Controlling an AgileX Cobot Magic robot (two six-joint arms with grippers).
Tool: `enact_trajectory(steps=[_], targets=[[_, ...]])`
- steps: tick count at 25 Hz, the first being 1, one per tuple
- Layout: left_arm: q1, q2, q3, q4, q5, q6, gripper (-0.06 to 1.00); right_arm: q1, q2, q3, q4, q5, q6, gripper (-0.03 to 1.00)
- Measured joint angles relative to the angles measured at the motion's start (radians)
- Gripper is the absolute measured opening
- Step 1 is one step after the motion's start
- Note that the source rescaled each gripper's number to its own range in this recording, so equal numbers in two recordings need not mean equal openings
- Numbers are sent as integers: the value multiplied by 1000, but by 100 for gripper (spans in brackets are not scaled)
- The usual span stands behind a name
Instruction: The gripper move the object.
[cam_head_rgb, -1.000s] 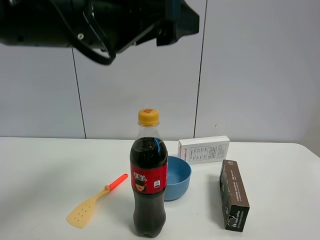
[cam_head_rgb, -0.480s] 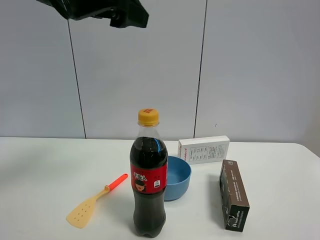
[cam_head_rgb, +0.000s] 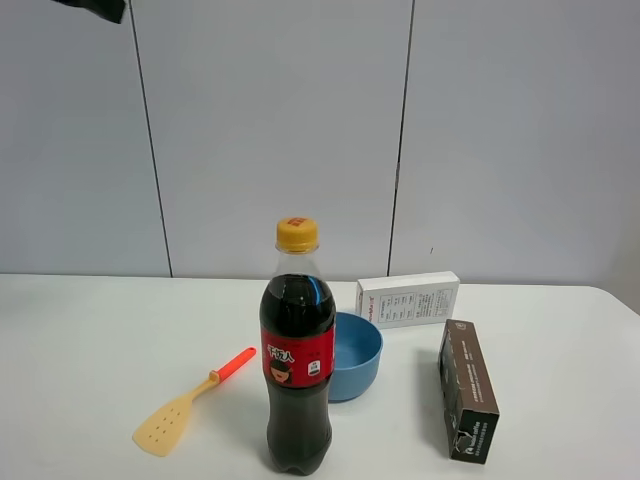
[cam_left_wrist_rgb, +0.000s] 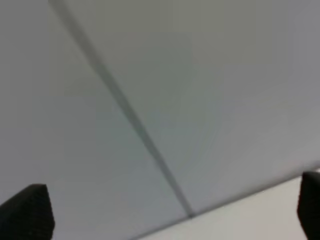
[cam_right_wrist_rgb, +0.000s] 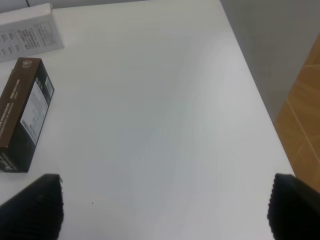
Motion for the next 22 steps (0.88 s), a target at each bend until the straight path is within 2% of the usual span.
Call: enact_trajectory(steps=[7, 13, 16, 22], targets=[[139, -104, 0, 20, 271, 17, 99, 0, 0, 0, 0, 0, 0, 100], [161, -254, 8, 12, 530, 42, 99, 0, 0, 0, 0, 0, 0, 100], [161, -363, 61, -27, 597, 28, 99, 0, 0, 0, 0, 0, 0, 100], [161, -666, 303, -67, 612, -34, 99, 0, 0, 0, 0, 0, 0, 100]])
